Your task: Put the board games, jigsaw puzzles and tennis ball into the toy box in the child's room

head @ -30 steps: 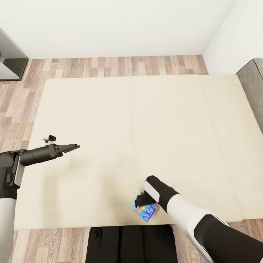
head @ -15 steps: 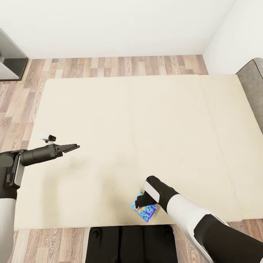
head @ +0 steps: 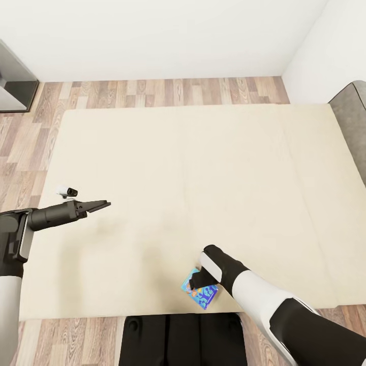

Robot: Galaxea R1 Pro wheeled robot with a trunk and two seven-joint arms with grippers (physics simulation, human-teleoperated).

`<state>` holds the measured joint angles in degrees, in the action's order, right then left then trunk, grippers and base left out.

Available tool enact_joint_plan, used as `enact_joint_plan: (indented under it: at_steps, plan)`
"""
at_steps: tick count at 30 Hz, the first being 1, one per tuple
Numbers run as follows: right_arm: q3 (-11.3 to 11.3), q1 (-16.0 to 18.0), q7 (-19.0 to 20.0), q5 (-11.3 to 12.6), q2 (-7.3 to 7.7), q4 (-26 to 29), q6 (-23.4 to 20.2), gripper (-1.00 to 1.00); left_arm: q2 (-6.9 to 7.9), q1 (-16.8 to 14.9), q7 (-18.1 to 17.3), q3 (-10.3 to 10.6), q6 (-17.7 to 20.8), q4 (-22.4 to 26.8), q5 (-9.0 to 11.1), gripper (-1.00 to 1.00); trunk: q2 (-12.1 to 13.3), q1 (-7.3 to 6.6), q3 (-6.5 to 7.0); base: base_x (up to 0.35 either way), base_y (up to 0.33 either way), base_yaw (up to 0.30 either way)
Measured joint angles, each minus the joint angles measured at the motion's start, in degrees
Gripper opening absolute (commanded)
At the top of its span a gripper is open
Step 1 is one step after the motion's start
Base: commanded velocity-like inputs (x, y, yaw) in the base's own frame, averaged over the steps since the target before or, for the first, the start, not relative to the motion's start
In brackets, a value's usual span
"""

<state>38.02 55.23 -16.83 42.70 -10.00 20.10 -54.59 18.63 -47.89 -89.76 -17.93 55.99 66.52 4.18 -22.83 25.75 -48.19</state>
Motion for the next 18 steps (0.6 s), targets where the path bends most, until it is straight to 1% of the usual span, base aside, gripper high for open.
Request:
enact_joint_plan:
  at_steps: [3, 6, 12, 18]
  plan:
    - [0.2, 0.0, -1.81, 0.0, 0.0, -0.03, 0.01, 1.0, 0.0, 0.0, 0.0, 0.0, 0.0, 0.0, 0.0, 1.0, 0.0, 0.0, 0.0, 0.0, 0.0, 0.0]
    - [0.31, 0.0, -2.83, 0.01, 0.0, -0.05, 0.13, 1.0, -0.01, 0.0, 0.0, 0.0, 0.0, 0.0, 0.0, 1.0, 0.0, 0.0, 0.0, 0.0, 0.0, 0.0]
    - [0.56, 0.0, -3.26, 0.01, 0.0, -0.07, 0.54, 1.0, -0.02, 0.0, 0.0, 0.0, 0.0, 0.0, 0.0, 1.0, 0.0, 0.0, 0.0, 0.0, 0.0, 0.0]
    - [1.75, 0.0, -3.34, -0.01, 0.0, -0.07, 0.72, 1.0, -0.02, 0.0, 0.0, 0.0, 0.0, 0.0, 0.0, 1.0, 0.0, 0.0, 0.0, 0.0, 0.0, 0.0]
